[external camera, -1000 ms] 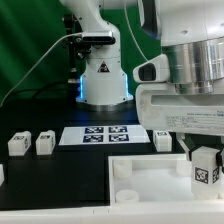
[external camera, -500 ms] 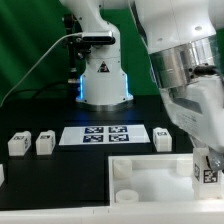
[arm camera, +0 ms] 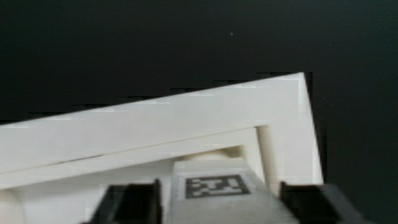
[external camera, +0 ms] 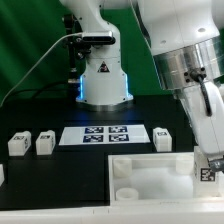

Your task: Assemble one leg

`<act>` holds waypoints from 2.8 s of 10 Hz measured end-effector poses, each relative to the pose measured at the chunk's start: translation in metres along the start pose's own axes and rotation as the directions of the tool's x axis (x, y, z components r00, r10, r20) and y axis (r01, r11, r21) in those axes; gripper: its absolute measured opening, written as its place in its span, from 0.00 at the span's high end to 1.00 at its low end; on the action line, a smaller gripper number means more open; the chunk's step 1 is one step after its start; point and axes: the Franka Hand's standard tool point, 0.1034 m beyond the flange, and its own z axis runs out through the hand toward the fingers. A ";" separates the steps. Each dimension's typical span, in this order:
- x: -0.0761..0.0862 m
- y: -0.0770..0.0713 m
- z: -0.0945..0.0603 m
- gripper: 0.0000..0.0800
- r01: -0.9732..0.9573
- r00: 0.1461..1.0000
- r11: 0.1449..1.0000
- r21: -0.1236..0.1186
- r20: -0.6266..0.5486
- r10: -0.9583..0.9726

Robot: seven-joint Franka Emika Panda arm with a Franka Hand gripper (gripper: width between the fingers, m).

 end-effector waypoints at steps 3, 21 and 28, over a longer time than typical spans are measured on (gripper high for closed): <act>0.000 0.001 0.000 0.26 0.012 1.000 1.000 -0.002 0.000 -0.012; 0.010 0.010 0.000 0.19 0.985 -0.120 -0.132 -0.114 0.107 -0.987; 0.013 0.007 -0.002 0.63 0.986 0.107 0.097 -0.134 0.068 -0.992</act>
Offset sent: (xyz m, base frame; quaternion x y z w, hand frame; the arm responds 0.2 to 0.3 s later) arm -0.0179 0.0011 0.0057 -0.0525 0.0029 -0.0996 0.9936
